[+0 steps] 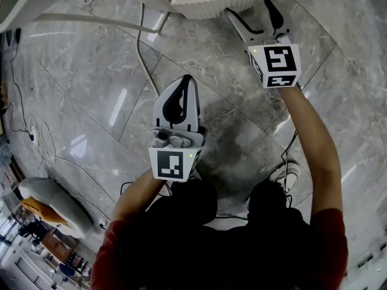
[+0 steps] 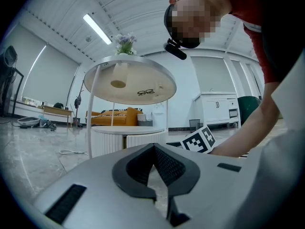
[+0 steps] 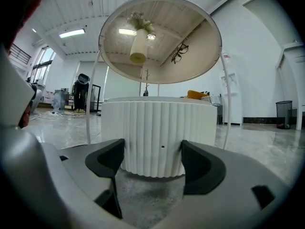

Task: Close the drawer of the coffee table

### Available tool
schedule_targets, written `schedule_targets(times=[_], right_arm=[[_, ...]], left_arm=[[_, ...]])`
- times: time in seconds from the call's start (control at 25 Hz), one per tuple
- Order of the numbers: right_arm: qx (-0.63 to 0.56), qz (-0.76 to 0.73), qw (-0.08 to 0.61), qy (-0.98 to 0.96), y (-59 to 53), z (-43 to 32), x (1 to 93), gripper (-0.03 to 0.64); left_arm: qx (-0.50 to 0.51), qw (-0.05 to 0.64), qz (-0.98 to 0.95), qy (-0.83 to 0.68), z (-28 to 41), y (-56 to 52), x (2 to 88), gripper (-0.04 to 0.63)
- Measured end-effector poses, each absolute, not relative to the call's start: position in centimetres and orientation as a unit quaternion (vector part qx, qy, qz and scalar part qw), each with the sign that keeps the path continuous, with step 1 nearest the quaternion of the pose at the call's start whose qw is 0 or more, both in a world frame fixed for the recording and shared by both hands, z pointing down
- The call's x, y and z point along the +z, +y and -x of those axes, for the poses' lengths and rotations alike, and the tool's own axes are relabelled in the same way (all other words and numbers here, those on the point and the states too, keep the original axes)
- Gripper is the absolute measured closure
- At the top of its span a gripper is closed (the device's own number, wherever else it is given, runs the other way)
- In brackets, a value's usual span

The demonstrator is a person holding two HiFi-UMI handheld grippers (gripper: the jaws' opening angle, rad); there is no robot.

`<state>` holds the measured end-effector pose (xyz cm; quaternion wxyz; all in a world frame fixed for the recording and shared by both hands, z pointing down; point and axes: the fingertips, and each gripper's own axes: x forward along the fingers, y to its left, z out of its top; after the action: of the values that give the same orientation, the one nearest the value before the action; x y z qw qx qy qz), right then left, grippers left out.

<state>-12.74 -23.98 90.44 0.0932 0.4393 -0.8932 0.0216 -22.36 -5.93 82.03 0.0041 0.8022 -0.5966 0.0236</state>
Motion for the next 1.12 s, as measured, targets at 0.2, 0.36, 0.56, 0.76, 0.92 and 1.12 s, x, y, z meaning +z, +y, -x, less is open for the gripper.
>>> schedule_targets(times=[0.2, 0.36, 0.56, 0.76, 0.92, 1.12], right_arm=[[0.024, -0.44, 0.096, -0.893, -24.8, 13.3, 90.5, 0.262], [0.025, -0.441, 0.095, -0.892, -25.2, 13.6, 90.6, 0.262], [0.026, -0.441, 0.094, -0.892, -25.2, 13.8, 90.4, 0.262], [0.035, -0.436, 0.097, -0.894, -25.1, 13.9, 90.4, 0.262], [0.062, -0.444, 0.094, -0.889, -24.8, 13.1, 91.4, 0.262], [0.08, -0.442, 0.095, -0.888, -22.4, 12.1, 92.5, 0.262]], left_arm=[[0.034, -0.002, -0.806, -0.591, 22.3, -5.9, 82.2, 0.586], [0.036, -0.001, -0.807, -0.59, 22.3, -5.8, 82.4, 0.586], [0.038, -0.004, -0.809, -0.587, 22.2, -5.9, 82.5, 0.586], [0.043, -0.005, -0.81, -0.585, 21.9, -6.1, 82.7, 0.586], [0.047, -0.001, -0.809, -0.586, 21.8, -5.9, 83.0, 0.586], [0.046, -0.001, -0.806, -0.59, 21.8, -6.0, 83.0, 0.586]])
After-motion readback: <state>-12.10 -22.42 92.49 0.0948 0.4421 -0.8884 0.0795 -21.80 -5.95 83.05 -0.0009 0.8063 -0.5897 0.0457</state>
